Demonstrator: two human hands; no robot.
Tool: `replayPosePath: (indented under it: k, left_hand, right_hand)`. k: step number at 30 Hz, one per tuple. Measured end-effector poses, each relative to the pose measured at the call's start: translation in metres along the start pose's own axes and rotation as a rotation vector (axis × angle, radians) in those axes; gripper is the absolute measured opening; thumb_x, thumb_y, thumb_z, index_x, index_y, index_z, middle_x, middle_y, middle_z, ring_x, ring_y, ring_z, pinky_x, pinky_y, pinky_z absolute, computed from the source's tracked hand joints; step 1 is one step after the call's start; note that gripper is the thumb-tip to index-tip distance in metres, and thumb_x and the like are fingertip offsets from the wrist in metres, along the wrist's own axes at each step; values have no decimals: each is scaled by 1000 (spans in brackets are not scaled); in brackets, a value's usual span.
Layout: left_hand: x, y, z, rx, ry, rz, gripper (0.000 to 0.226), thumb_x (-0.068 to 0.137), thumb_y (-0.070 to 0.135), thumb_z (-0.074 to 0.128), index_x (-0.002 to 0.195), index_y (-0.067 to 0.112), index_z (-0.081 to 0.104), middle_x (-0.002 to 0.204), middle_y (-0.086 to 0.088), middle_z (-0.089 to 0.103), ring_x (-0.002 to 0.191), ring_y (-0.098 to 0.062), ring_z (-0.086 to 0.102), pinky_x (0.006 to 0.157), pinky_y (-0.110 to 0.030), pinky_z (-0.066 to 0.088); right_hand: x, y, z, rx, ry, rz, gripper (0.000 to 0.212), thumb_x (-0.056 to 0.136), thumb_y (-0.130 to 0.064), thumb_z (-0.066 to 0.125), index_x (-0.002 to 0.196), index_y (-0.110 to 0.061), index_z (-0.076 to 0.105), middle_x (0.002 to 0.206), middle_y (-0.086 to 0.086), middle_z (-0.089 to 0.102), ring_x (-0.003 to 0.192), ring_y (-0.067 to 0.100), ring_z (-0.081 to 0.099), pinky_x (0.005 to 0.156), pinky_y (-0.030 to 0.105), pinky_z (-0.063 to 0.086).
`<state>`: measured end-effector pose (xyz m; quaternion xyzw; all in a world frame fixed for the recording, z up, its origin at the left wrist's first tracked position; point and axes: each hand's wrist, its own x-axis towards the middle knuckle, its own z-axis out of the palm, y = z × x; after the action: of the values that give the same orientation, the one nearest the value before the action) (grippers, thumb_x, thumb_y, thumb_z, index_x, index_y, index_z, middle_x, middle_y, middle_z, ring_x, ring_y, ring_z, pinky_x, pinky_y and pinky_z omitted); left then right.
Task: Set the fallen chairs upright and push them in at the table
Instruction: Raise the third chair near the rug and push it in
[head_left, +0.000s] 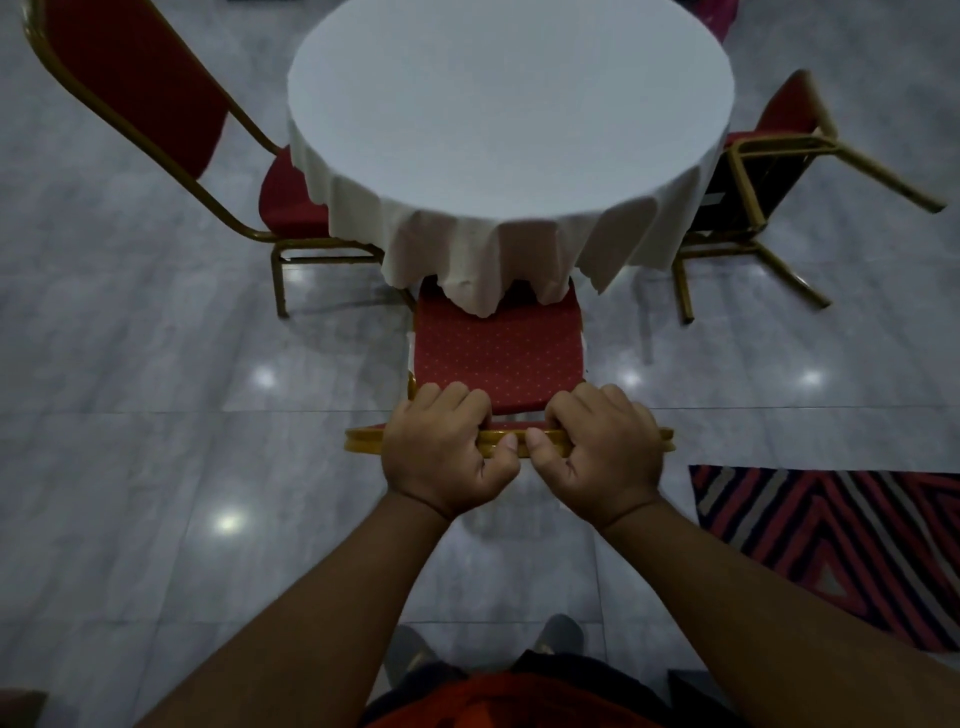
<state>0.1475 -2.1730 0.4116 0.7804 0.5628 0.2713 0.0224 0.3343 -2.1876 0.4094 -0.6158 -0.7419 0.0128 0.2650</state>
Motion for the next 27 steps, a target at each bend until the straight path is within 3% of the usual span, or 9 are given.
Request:
replayPosePath:
  k: [19,23,27]
  left_hand:
    - [22,-12,7,-29,9,9,38,80,54,50,68,17,51,67,1,49,62,-20,44,54,-36,35]
    - [23,-10,-3,-119,-126,4,29,82,49,52,72,21,52,71,6,49,66,-18,44,61,-37,37]
    - [42,3,-16,-170,-341,-202,26,84,54,47,70,32,52,69,16,50,71,-11,49,68,-39,46]
  right_hand:
    - [25,10,5,33,-45,-43,36,92,-54,43,77,-22,52,74,-7,46,69,15,40,60,36,35]
    - [22,12,-8,93,-151,-42,29,94,-49,43,85,-25,56,82,-11,45,78,10,38,71,31,31]
    - [5,35,-27,88,-279,137,34,96,-57,41,107,-32,59,100,-15,51,97,8,44,88,31,36]
